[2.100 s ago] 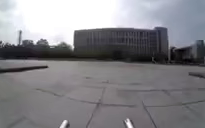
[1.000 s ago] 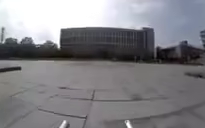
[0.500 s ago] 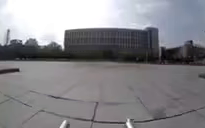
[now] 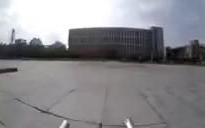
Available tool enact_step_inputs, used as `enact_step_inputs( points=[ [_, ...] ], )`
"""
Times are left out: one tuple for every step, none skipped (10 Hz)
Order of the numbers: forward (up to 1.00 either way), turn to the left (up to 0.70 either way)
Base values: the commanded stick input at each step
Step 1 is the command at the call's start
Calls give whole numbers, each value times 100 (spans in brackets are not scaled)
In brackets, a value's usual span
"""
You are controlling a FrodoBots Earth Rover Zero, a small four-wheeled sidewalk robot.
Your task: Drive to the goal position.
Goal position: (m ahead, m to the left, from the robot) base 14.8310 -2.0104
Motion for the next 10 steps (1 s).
enact_step_inputs(
  points=[
    [100,-13],
    [100,-32],
    [100,-40],
    [100,-40],
    [100,-40],
    [100,-40],
    [100,-40],
    [100,-36],
    [100,-5],
    [100,0]
  ],
)
